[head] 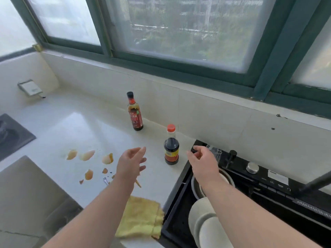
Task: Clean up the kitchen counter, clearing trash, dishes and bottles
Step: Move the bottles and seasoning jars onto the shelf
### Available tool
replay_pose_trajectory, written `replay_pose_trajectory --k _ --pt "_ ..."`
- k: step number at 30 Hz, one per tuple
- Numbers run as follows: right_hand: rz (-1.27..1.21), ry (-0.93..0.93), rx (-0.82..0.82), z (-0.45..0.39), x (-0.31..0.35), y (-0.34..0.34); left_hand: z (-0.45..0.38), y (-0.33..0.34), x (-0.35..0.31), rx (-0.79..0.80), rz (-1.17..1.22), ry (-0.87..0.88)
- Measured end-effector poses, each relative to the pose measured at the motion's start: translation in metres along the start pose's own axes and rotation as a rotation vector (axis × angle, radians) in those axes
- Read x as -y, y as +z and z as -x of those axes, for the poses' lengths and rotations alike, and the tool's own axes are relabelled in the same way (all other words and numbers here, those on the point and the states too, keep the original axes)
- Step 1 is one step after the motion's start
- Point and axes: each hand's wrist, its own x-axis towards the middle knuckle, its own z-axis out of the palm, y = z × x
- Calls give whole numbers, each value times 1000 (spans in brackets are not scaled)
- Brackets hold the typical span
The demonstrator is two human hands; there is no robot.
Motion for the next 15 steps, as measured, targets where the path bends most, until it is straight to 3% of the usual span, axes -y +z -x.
replay_pose_trajectory --k 8,15 --pt "61 91 14 -57 15 80 -170 -25 -76 -99 -241 136" --pt "172 83 19 -73 0 105 -280 6 -101 34 -557 147"
